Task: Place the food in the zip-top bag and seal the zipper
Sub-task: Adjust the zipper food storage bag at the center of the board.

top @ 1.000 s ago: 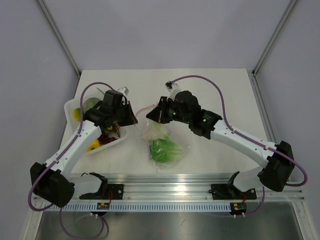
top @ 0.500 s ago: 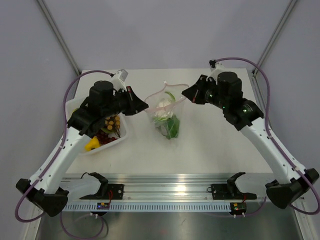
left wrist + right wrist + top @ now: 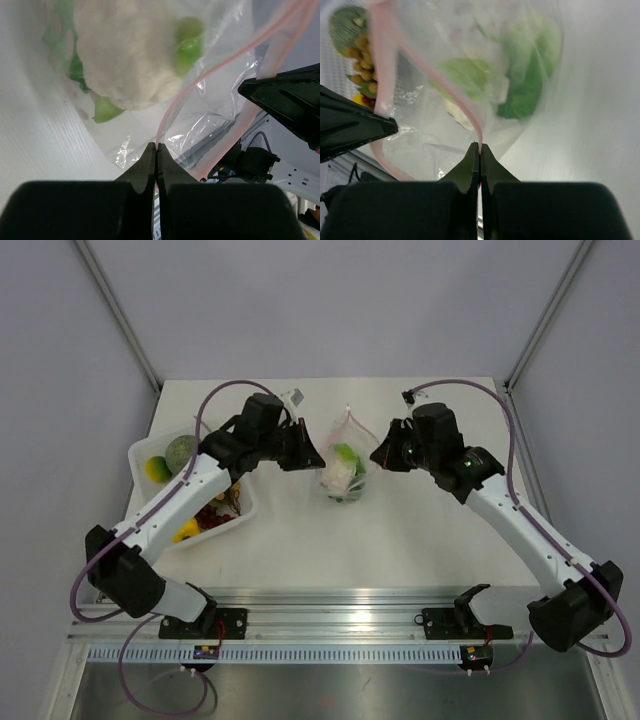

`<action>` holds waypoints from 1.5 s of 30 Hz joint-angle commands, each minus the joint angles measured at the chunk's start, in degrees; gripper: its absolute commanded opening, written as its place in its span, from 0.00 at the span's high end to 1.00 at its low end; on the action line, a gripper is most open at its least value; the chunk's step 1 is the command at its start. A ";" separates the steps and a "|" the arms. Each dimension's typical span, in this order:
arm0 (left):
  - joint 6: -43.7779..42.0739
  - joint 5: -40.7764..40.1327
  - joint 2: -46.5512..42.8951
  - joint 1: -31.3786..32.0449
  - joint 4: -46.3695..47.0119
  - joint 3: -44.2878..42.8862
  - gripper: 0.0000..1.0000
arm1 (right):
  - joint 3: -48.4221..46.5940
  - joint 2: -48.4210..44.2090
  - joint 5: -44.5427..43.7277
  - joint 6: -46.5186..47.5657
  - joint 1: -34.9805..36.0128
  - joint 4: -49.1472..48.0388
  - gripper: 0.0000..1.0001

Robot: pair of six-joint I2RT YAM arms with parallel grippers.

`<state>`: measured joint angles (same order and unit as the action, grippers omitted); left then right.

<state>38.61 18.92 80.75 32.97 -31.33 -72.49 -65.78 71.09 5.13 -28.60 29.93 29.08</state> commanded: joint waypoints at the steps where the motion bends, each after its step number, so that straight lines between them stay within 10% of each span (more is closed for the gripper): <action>1: -4.33 -0.54 -2.44 0.25 -1.61 -17.13 1.00 | -15.76 -3.15 -2.66 5.21 -0.14 -1.84 1.00; 17: -3.63 7.97 0.98 0.16 4.96 -4.86 1.00 | 0.12 -12.73 -3.54 -0.40 -0.14 -4.56 1.00; 33: -17.60 1.13 3.97 -1.41 -7.59 -11.71 0.99 | -0.49 -3.78 1.92 -5.50 2.05 -15.37 1.00; 40: -21.56 -3.33 -0.32 -5.55 -11.99 -13.19 0.43 | -1.19 4.74 2.34 -6.12 8.99 -17.83 1.00; 45: -21.74 -5.74 -5.06 -14.92 -18.50 -16.64 0.38 | -5.50 8.27 3.75 -4.71 11.28 -16.51 1.00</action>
<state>18.72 16.21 81.89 24.12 -47.18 -85.27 -67.05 78.94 7.22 -33.87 40.01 15.00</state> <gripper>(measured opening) 0.618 0.010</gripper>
